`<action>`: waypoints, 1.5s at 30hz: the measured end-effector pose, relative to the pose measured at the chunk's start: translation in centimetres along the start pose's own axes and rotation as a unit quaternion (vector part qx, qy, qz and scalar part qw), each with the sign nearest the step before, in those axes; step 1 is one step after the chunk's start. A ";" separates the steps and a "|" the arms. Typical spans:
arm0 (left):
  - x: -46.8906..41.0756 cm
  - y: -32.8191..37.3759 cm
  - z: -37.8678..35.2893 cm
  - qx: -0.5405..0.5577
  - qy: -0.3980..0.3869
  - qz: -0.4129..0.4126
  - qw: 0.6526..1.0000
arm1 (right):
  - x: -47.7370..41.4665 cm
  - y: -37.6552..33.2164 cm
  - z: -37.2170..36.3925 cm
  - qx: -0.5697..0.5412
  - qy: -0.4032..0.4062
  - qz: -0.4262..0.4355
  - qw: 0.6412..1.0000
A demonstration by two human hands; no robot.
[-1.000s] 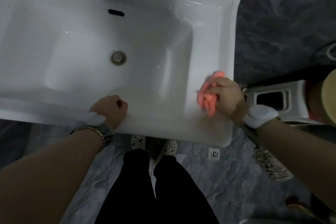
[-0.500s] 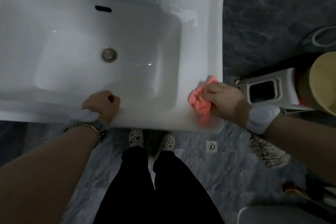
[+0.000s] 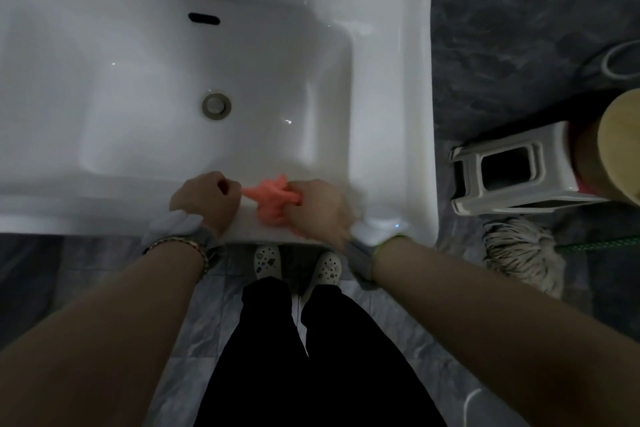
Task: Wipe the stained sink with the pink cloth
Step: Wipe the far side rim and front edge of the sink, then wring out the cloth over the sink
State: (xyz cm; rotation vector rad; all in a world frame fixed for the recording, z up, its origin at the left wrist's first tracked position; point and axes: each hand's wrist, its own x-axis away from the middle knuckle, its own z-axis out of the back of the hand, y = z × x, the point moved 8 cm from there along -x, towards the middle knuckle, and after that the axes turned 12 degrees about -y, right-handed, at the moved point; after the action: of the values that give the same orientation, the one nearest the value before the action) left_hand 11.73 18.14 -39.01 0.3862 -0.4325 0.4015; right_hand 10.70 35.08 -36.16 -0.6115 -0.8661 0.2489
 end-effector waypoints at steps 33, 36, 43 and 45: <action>2.2 2.4 6.8 0.578 -0.178 0.096 0.791 | -0.3 -9.0 5.7 -0.392 -0.105 0.106 0.908; 2.3 5.6 9.5 0.633 -0.210 0.030 0.744 | 0.6 -12.5 8.9 -0.389 -0.105 0.188 0.896; 1.7 7.7 20.0 0.595 -0.207 -0.116 0.768 | 1.0 -19.8 14.8 -0.292 0.007 0.226 0.929; 0.9 5.4 23.7 0.575 -0.144 -0.103 0.799 | 0.5 -22.9 16.1 -0.283 0.027 0.230 0.931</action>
State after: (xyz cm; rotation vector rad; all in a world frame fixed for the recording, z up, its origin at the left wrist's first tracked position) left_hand 2.40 12.62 -17.18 1.6956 -0.3926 0.3545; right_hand -2.24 23.40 -14.31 -1.3620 -0.7286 0.4073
